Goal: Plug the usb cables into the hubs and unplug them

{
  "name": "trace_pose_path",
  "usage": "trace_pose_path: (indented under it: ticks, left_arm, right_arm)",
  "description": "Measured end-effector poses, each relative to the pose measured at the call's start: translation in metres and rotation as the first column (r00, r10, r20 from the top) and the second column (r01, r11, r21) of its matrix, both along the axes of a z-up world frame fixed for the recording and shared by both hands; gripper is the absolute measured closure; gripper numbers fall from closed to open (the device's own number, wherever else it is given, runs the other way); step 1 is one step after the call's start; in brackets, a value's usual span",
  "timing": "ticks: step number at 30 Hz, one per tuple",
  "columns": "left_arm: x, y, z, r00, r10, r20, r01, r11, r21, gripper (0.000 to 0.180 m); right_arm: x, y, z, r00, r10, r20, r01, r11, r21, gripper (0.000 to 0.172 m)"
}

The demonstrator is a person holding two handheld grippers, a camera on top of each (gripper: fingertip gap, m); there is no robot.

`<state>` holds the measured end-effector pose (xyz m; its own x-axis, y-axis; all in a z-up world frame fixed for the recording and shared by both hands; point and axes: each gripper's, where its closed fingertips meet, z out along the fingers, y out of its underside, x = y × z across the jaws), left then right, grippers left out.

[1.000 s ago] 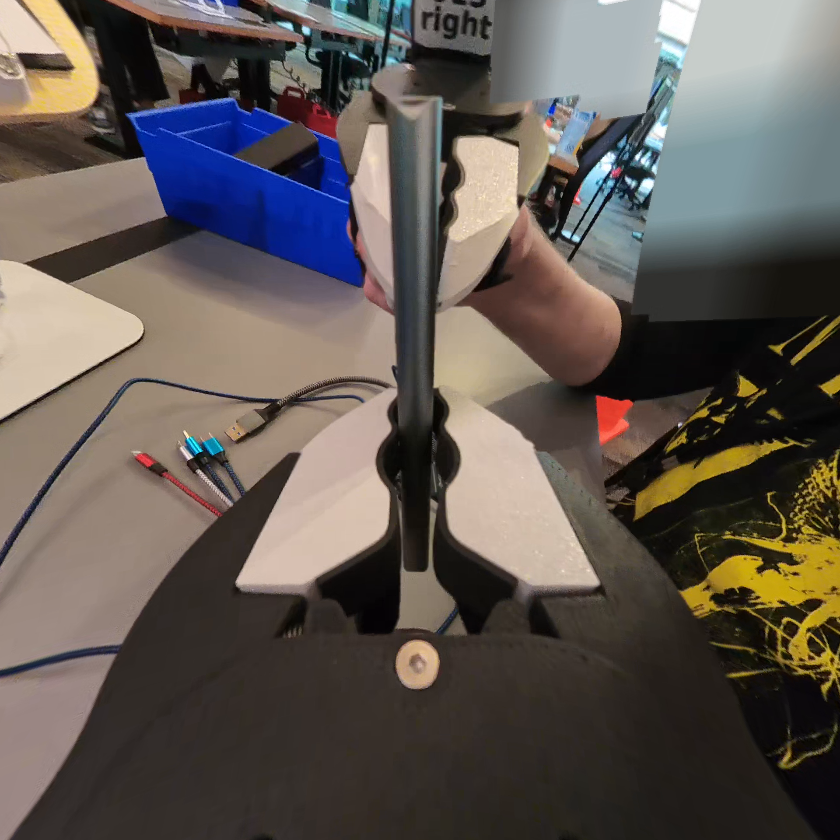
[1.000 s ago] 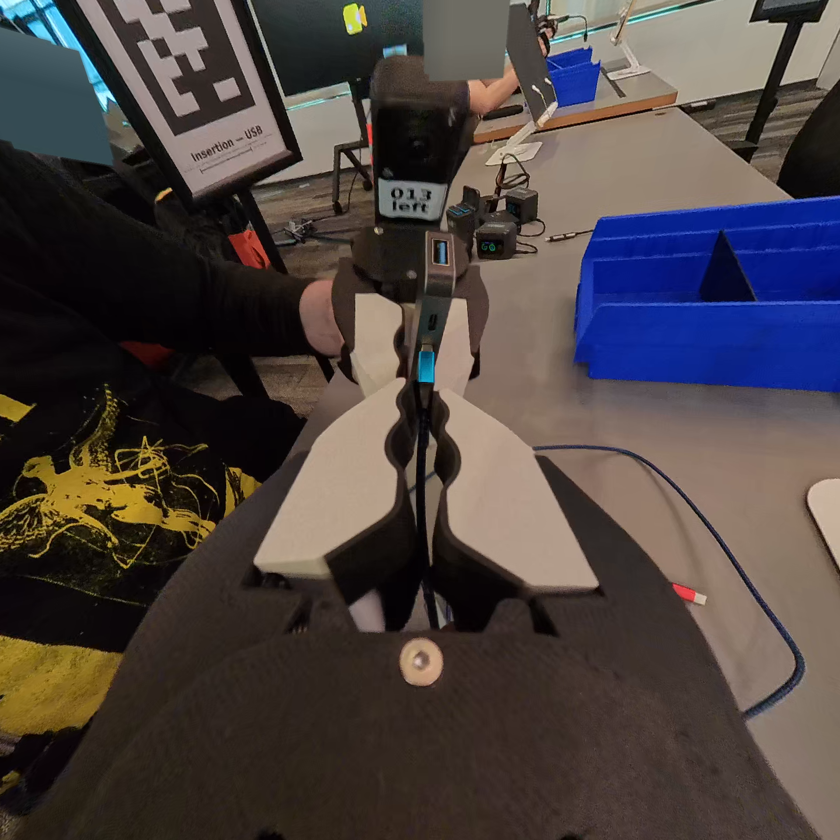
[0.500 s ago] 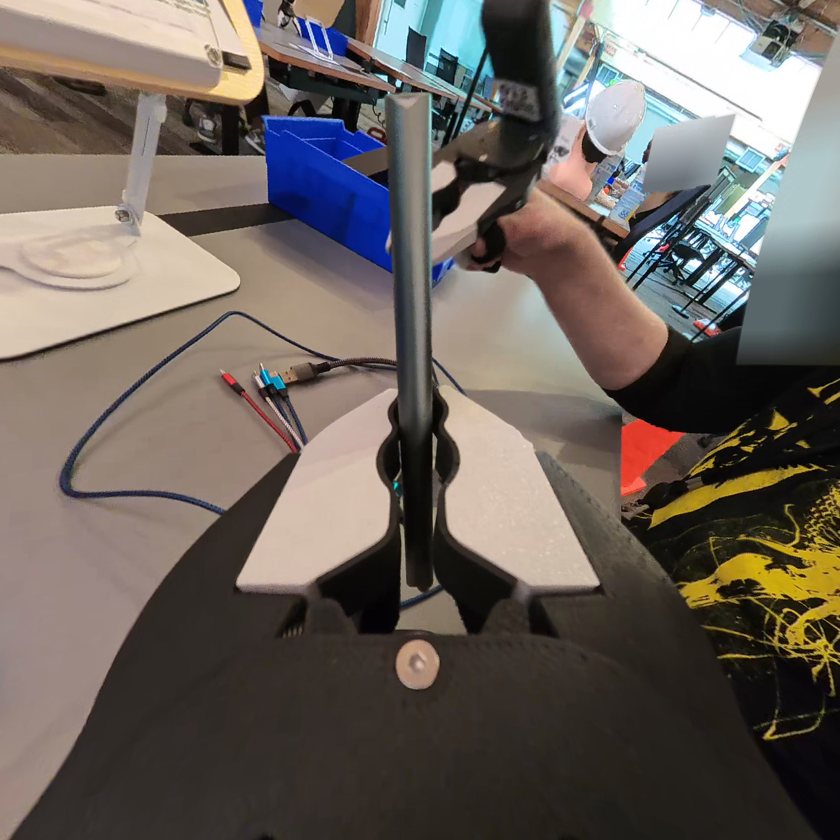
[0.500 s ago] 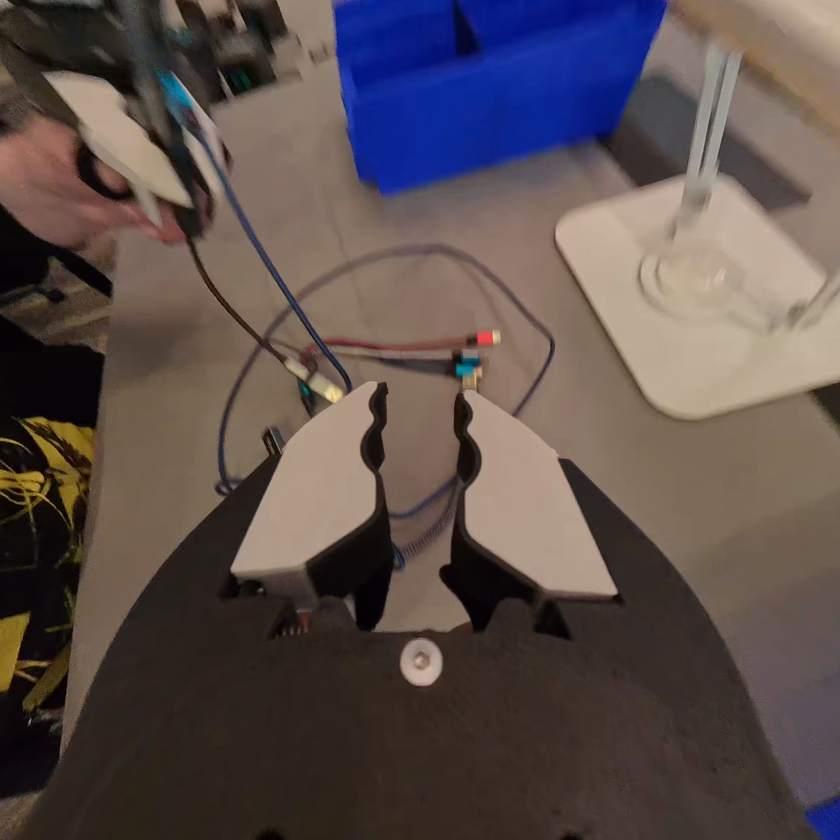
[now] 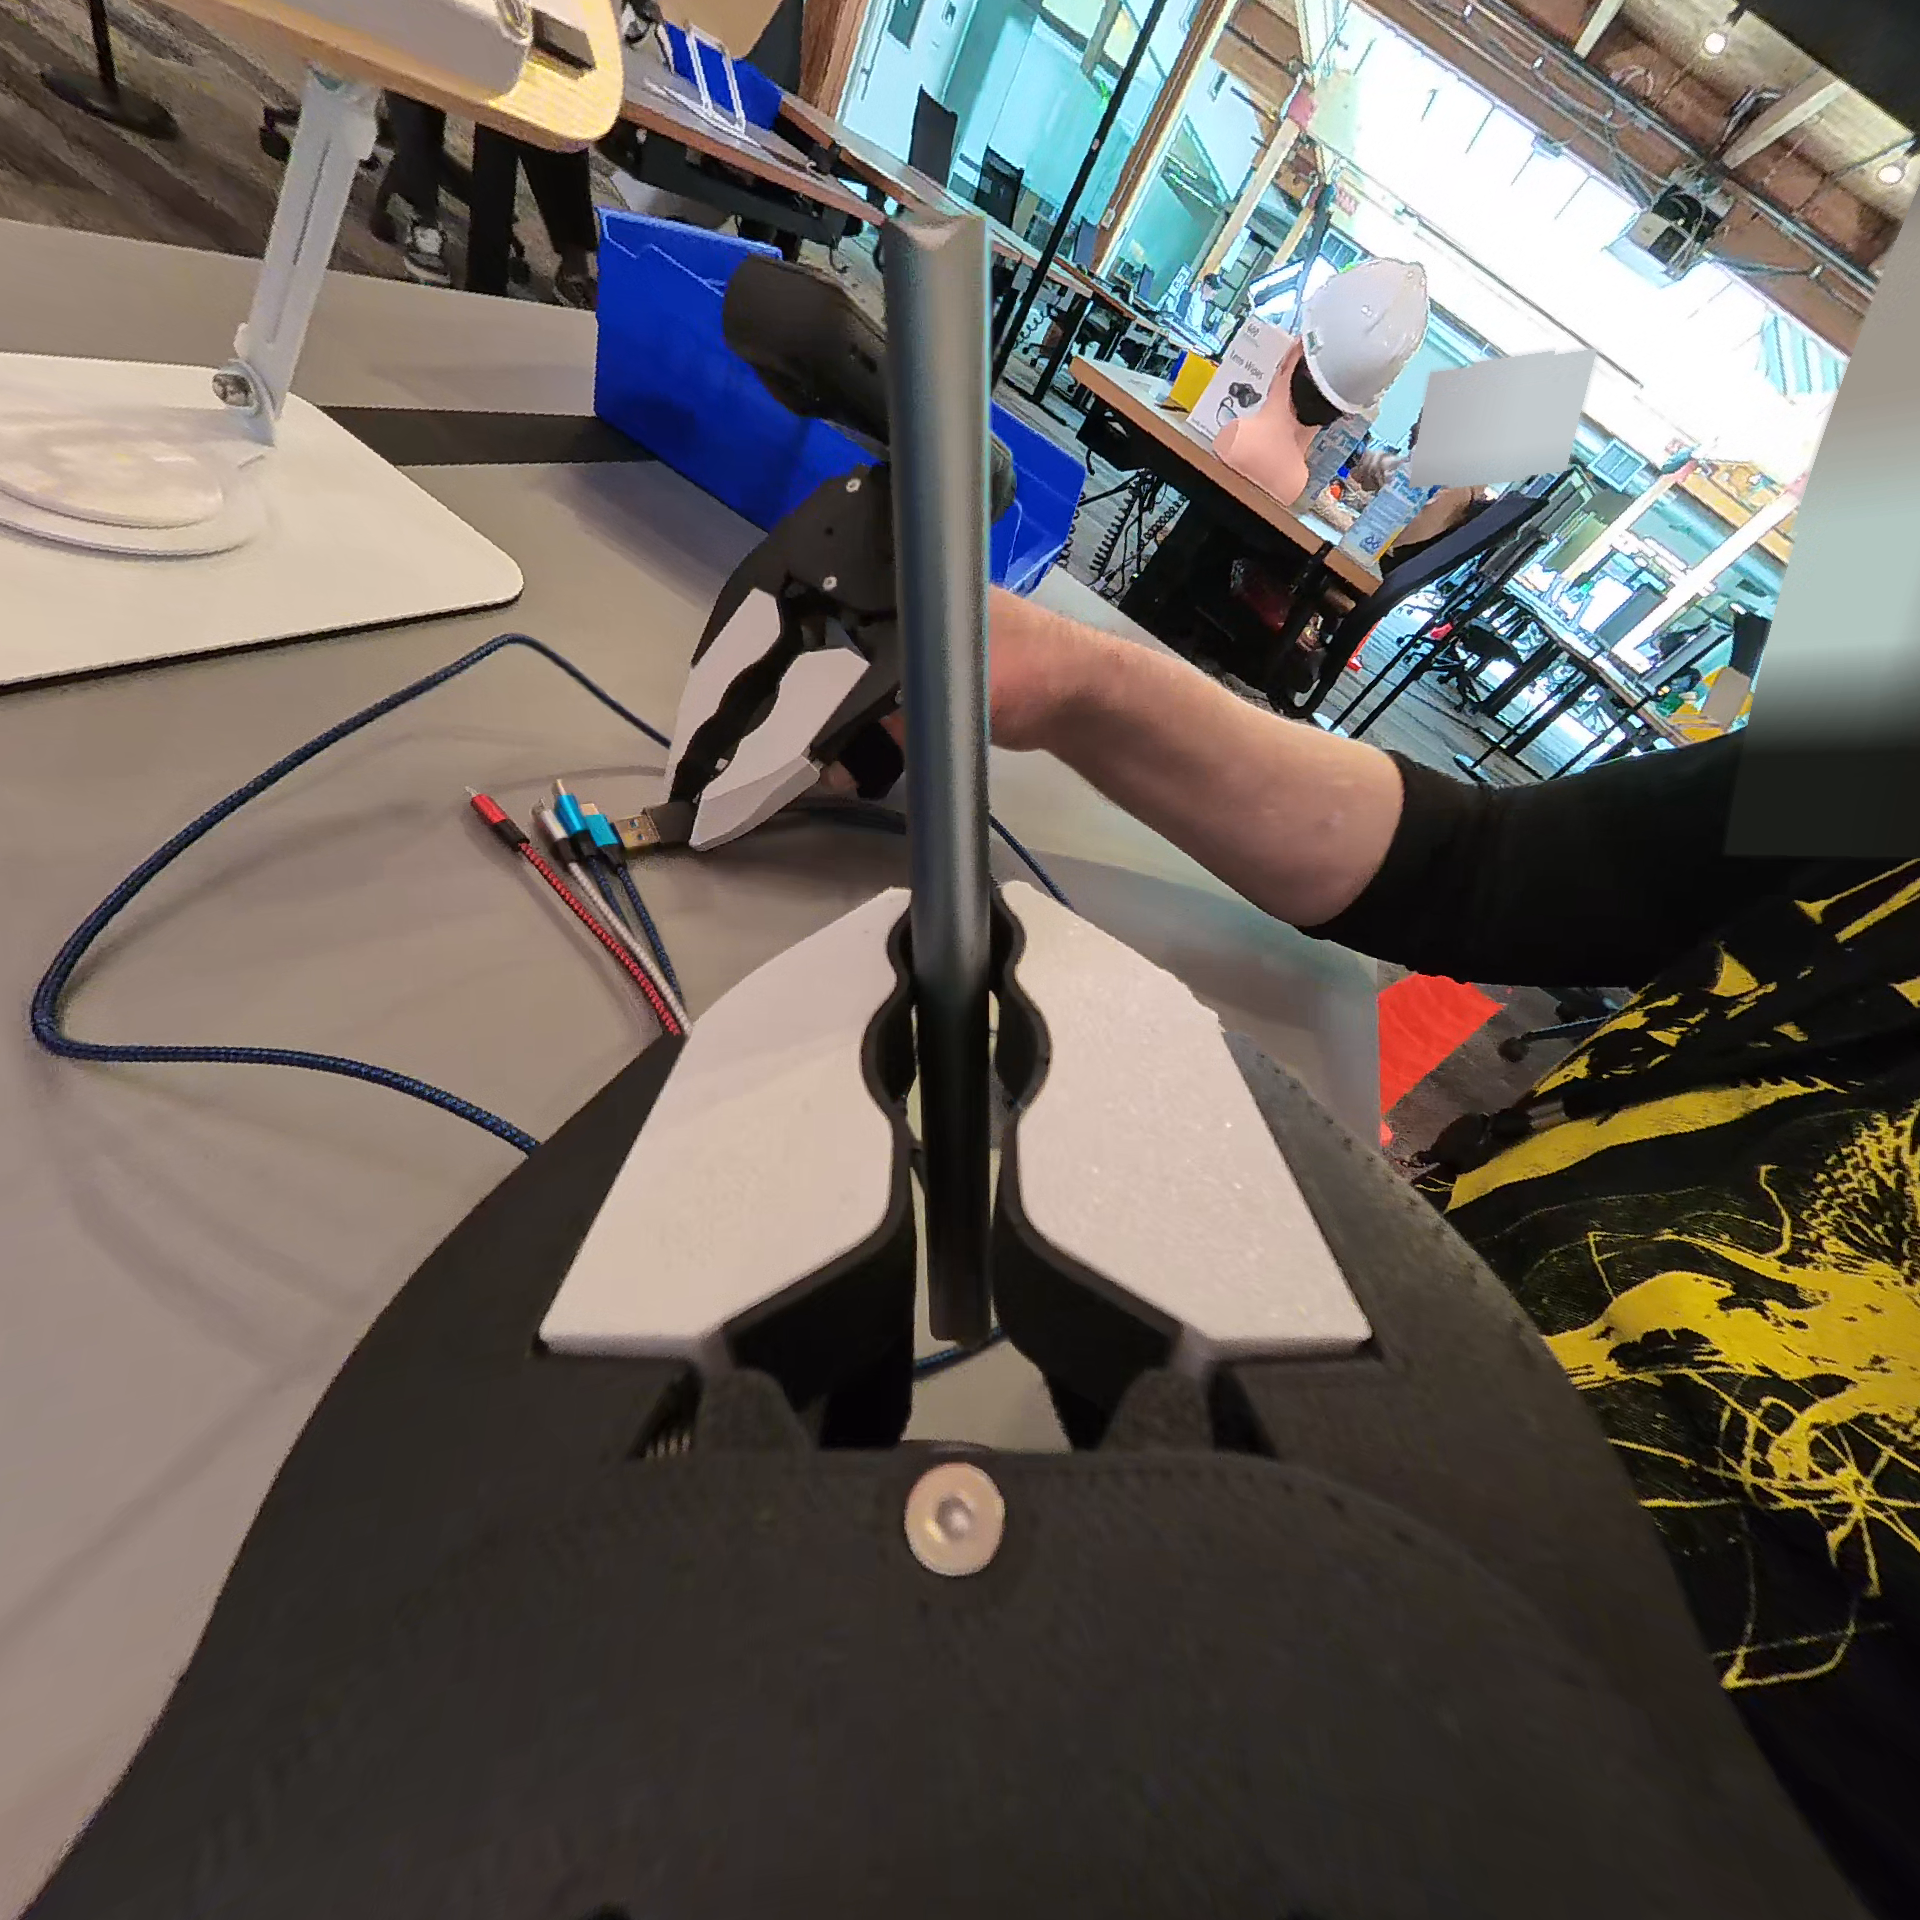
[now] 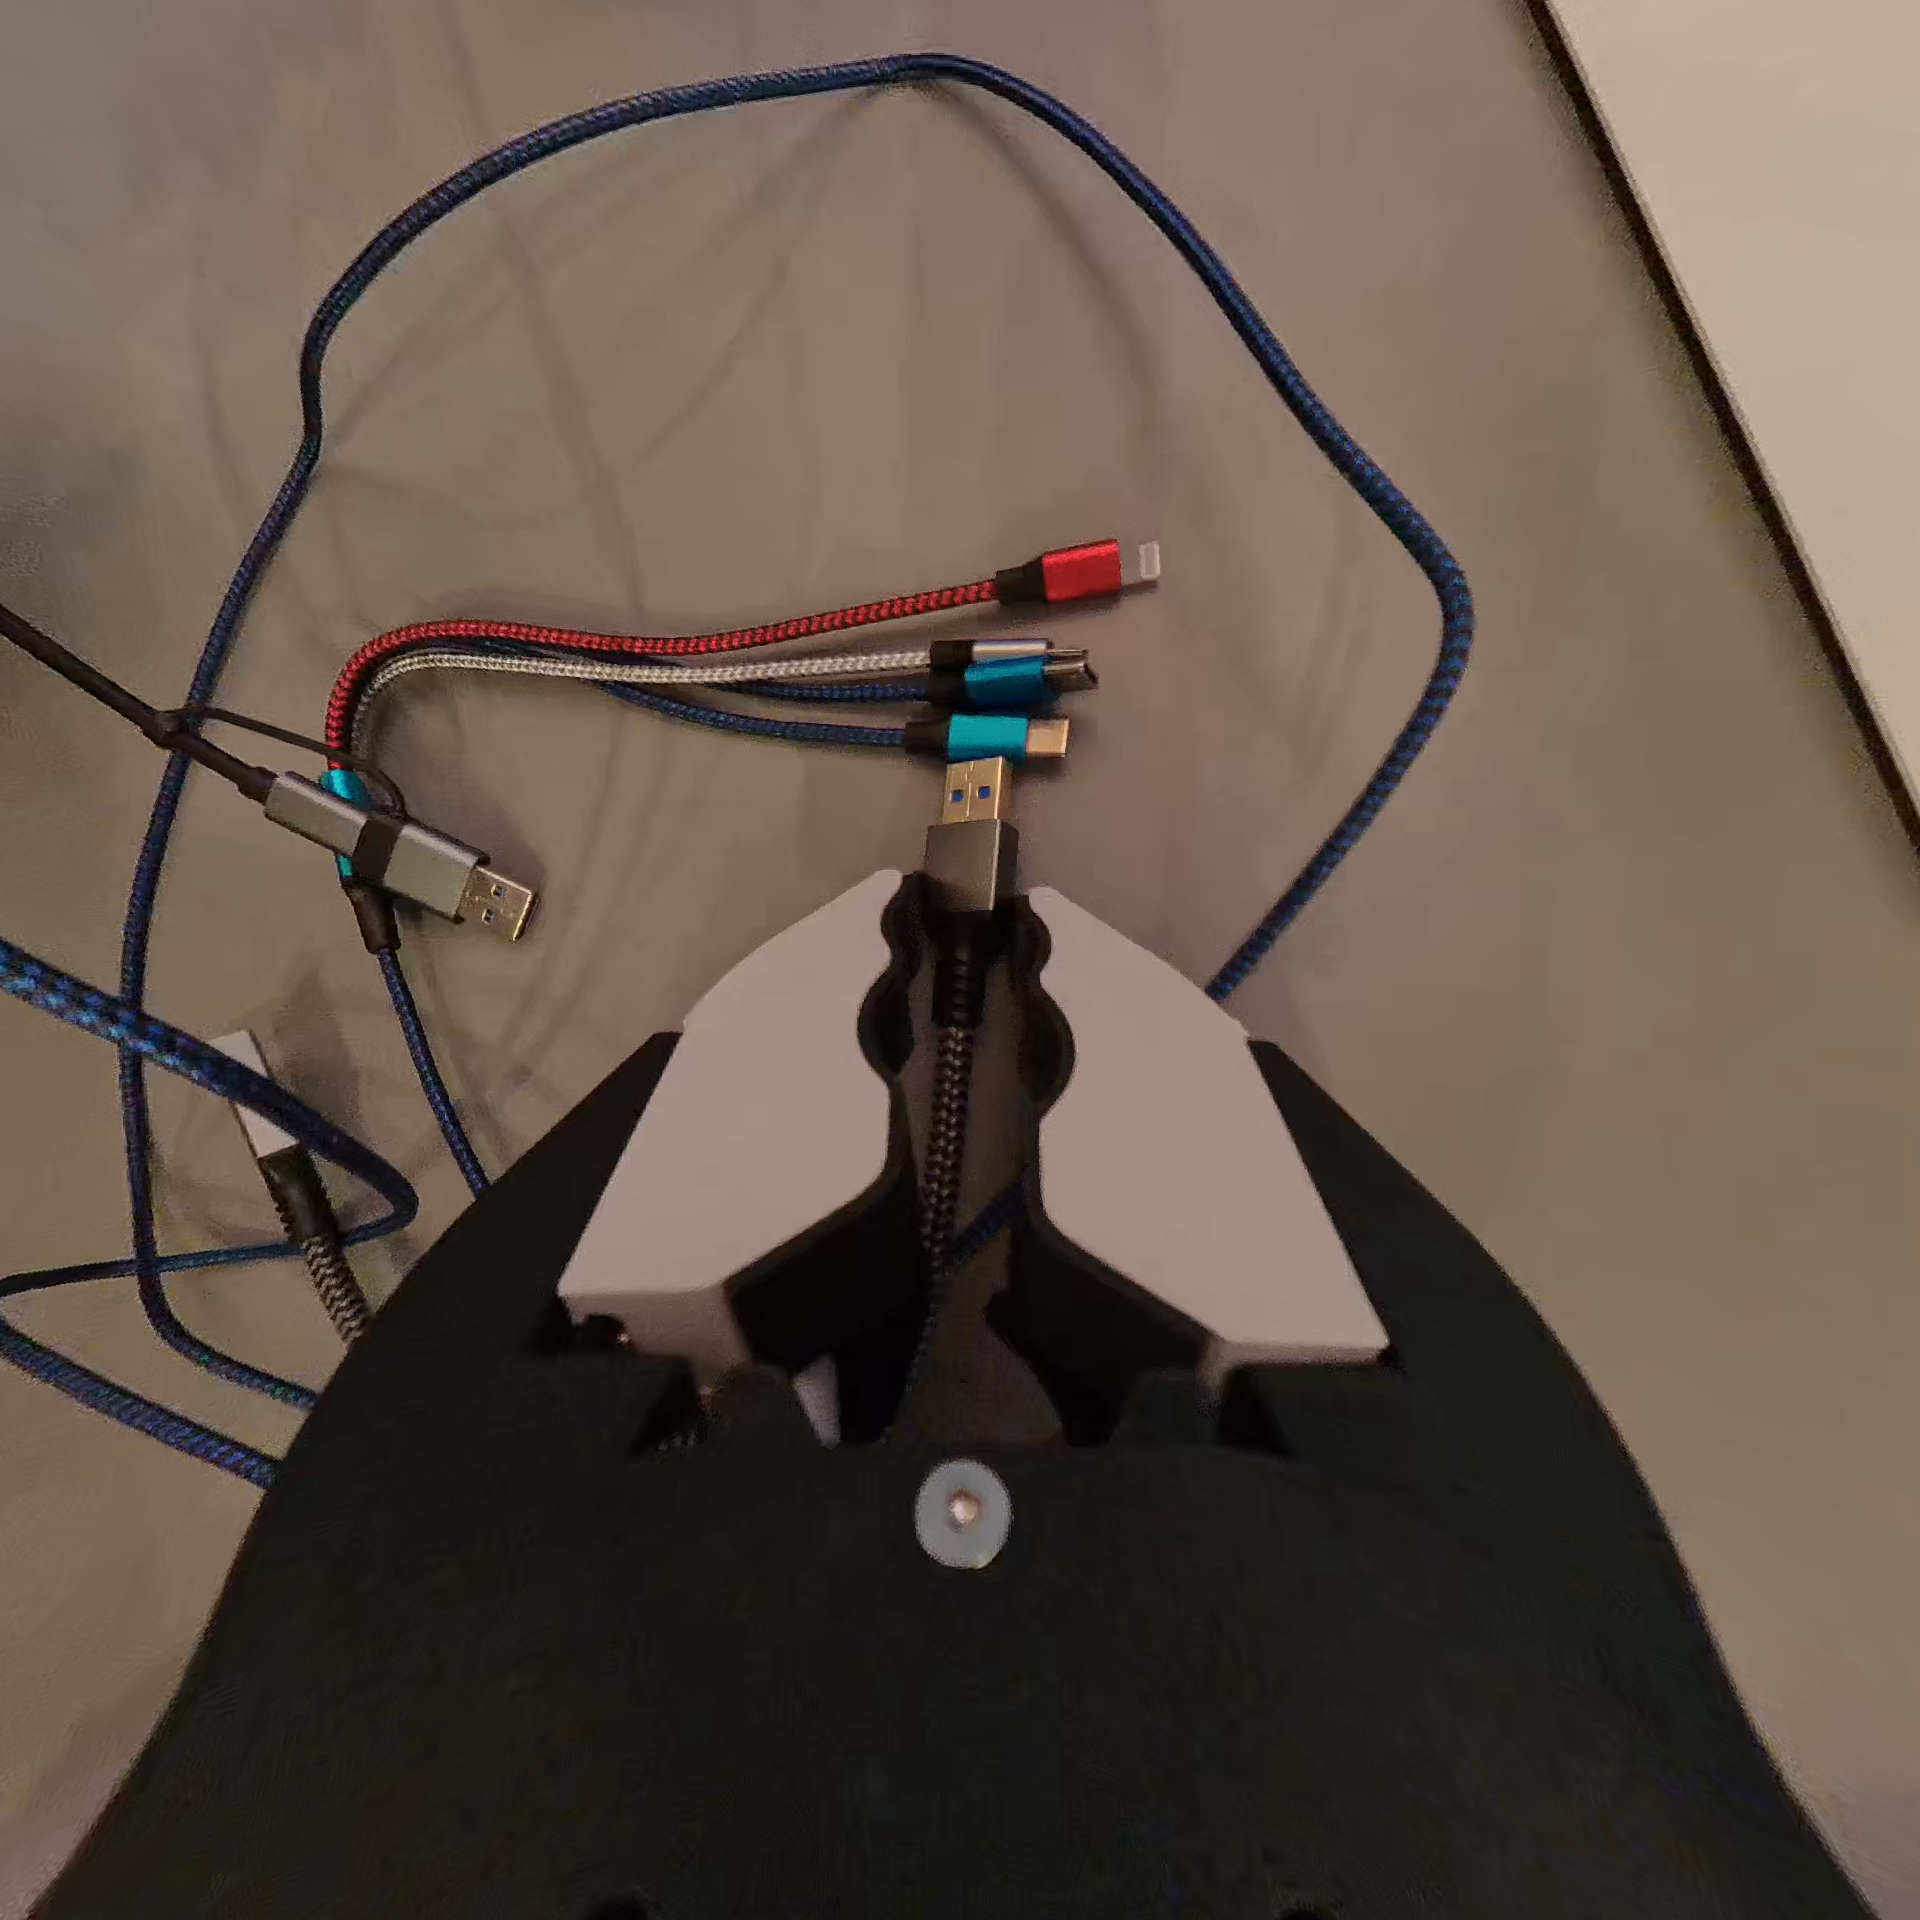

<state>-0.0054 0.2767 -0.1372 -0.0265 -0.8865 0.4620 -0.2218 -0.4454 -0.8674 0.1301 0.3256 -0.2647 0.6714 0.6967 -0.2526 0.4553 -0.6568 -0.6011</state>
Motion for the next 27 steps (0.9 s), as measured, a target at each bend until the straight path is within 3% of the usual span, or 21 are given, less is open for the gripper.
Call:
trace_pose_path:
  ticks: [5, 9, 13, 17, 23, 27]
  left_arm:
    - [-0.002, 0.002, -0.001, 1.0, 0.003, 0.017, -0.002, 1.0, -0.026, 0.17]
    - [-0.003, 0.002, 0.001, 1.0, 0.005, 0.028, -0.004, 1.0, -0.031, 0.17]
    - [-0.003, 0.006, 0.001, 0.999, 0.015, 0.036, -0.013, 0.998, -0.055, 0.17]
    - [-0.001, 0.005, 0.009, 0.997, -0.002, 0.08, 0.009, 0.996, -0.093, 0.17]
    - [-0.001, -0.007, 0.033, 0.971, -0.087, 0.222, 0.119, 0.984, -0.134, 0.169]
    - [-0.001, -0.006, 0.036, 0.965, -0.084, 0.249, 0.125, 0.98, -0.156, 0.169]
  right_arm:
    - [-0.012, -0.002, 0.001, 0.999, 0.034, -0.042, -0.034, 0.999, 0.002, 0.157]
    - [-0.017, -0.006, 0.009, 0.996, 0.077, -0.04, -0.073, 0.992, 0.102, 0.157]
    - [-0.011, -0.005, 0.043, 0.997, 0.083, -0.005, -0.078, 0.959, 0.272, 0.157]
    - [-0.001, -0.011, 0.098, 0.995, 0.085, 0.06, -0.103, 0.887, 0.451, 0.158]
    - [-0.026, -0.045, 0.177, 0.976, 0.19, 0.106, -0.215, 0.768, 0.604, 0.165]
    - [-0.044, -0.064, 0.187, 0.958, 0.256, 0.13, -0.282, 0.752, 0.596, 0.166]
